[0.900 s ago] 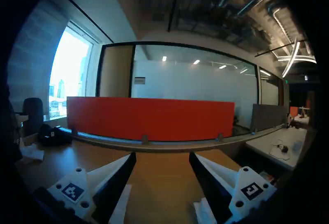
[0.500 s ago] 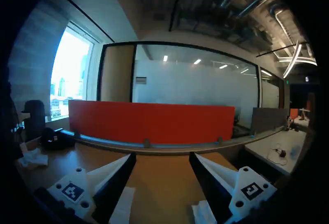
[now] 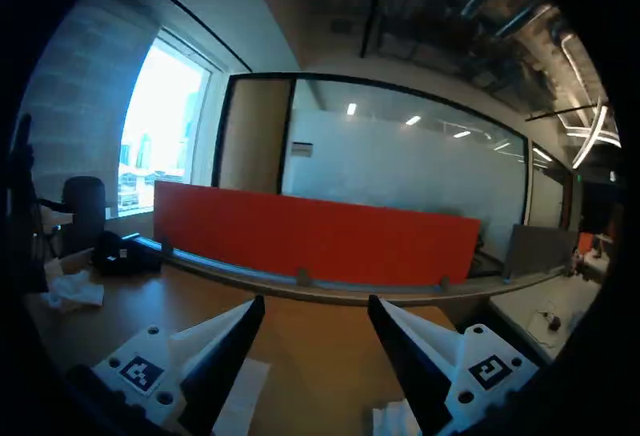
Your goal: Fold towel
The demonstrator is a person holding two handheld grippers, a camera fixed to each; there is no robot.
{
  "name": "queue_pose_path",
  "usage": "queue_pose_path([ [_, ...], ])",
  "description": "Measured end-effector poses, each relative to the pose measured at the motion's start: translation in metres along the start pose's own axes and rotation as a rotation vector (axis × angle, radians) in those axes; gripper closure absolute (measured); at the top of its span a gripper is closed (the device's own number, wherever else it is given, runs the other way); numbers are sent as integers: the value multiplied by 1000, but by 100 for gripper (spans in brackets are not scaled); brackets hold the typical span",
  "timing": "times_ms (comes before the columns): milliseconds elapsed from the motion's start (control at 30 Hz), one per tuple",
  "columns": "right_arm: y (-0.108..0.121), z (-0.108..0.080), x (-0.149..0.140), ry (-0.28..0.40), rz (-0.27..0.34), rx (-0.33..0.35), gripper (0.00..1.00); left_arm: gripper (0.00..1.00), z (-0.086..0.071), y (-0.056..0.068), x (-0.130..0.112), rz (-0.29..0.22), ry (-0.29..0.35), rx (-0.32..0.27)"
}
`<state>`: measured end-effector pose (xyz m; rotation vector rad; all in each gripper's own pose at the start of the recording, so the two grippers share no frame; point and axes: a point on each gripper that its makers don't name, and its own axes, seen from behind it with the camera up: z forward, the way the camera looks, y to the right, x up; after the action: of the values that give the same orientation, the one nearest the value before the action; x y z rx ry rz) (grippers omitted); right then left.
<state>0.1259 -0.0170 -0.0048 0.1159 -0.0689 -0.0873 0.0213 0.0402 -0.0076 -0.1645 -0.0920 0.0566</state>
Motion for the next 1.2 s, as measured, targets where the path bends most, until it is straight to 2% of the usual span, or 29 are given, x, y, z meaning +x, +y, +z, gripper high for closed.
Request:
queue_pose_path([
  [100,-6,3,0,-26,-18,45,0,6,1,8,-4,-2,-30,-53],
  [200,-17,4,-2,-63,-33,117,0,6,1,15,-8,4,-66,-108],
  [333,-27,4,-5,-104,-74,193,0,6,1,18,-13,39,-101,-147],
  [500,-32,4,-11,-139,-122,243,0,6,2,23,-23,80,-138,-183],
  [800,-48,-1,-32,-229,-156,358,0,6,0,37,-43,134,-199,-263],
  [1000,-61,-6,-45,-278,-173,429,0,6,0,43,-57,139,-234,-307],
  [1200,-69,-7,-56,-304,-186,459,0,6,-1,49,-69,147,-258,-334],
])
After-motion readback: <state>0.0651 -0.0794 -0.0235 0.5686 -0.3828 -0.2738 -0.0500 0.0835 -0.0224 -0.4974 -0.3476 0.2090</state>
